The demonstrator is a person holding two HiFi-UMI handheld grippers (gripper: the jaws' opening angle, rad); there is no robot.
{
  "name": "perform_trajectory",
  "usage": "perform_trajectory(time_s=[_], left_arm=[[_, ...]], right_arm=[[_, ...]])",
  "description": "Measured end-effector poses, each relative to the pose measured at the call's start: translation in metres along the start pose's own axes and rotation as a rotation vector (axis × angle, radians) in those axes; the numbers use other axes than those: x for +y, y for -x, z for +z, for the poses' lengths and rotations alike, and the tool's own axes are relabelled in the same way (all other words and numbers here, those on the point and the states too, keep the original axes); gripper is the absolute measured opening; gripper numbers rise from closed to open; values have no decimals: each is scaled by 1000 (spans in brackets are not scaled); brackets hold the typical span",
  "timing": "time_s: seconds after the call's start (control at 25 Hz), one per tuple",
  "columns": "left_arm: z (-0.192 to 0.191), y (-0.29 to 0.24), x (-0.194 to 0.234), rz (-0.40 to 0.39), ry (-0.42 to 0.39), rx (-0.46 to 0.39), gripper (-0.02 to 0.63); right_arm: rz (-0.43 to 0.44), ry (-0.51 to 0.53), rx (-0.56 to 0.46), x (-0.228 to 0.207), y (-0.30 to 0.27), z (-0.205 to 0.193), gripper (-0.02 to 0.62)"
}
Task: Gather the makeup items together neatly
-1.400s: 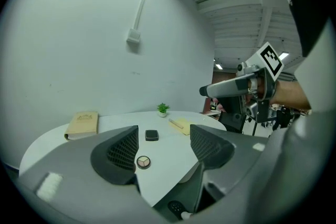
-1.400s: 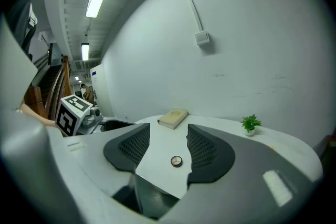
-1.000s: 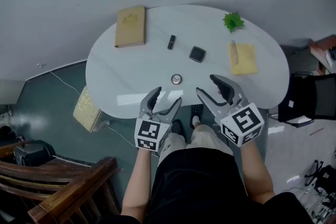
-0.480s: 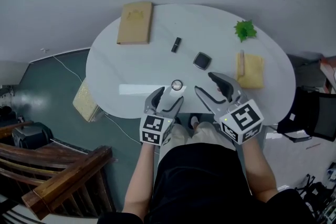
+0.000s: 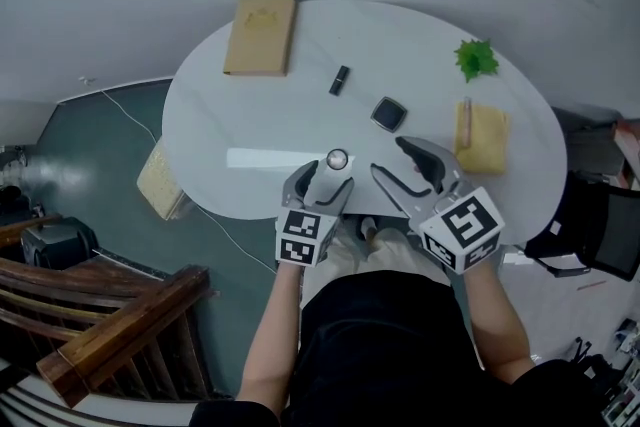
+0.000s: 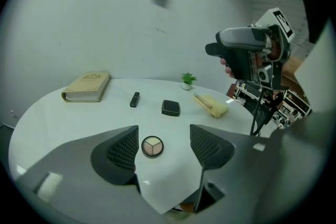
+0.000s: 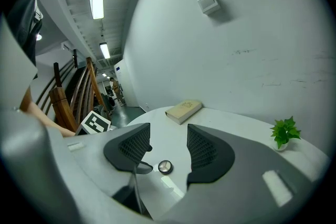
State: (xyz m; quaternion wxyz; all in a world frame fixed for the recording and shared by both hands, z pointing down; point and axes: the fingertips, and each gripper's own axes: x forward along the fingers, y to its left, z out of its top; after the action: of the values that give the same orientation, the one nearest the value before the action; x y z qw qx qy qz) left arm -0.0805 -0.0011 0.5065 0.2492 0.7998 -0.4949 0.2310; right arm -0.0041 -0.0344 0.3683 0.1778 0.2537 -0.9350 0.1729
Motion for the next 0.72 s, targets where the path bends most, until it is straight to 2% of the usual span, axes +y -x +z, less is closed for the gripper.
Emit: perform_trajectory(time_s=[0.52, 0.72], left_arm=[[-26, -31, 13, -28, -43, 59, 290], [-36, -44, 15, -49, -104, 92, 284]], right_arm=[[-24, -2, 35, -4, -10, -10, 206], [-38, -8, 46, -6, -11, -16, 206]])
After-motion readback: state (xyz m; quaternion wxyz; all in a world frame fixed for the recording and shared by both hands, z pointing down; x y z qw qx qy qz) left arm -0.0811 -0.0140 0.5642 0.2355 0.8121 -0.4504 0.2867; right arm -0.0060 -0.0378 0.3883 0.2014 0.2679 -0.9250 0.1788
